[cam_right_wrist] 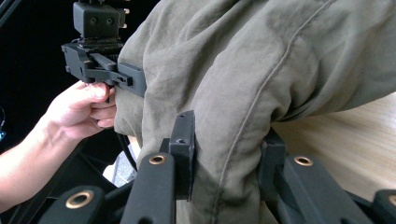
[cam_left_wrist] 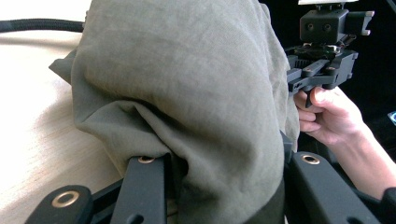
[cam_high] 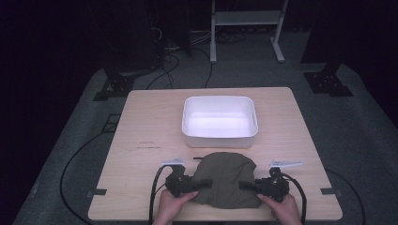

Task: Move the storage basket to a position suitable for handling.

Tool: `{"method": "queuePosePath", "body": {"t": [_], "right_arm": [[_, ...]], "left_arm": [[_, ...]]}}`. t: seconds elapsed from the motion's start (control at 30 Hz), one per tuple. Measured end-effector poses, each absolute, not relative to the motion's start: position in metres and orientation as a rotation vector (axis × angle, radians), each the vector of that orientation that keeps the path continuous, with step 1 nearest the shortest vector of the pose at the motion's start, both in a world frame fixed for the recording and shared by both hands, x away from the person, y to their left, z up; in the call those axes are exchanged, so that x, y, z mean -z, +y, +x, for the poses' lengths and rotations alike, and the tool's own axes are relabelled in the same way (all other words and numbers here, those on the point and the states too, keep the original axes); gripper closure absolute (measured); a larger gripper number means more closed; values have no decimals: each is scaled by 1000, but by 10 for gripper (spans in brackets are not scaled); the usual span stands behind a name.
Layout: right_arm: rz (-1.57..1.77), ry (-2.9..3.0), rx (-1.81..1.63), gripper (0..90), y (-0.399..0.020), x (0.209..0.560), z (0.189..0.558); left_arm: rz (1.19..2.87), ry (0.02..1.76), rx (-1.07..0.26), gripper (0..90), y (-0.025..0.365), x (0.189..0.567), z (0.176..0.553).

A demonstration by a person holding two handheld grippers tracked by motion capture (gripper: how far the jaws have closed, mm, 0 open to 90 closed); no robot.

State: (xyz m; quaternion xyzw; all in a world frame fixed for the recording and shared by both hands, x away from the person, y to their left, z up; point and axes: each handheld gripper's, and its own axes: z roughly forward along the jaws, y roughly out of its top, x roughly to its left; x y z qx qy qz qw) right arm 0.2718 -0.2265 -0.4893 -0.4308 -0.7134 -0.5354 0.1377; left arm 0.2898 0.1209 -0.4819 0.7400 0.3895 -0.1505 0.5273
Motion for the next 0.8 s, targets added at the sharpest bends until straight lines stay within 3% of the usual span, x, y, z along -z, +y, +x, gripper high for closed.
{"method": "queuePosePath", "body": {"t": [0.8], "right_arm": [[-1222,-2078,1644,665,-232,454,270]], "left_arm": [[1763,859,305,612,119,446,293]]}}
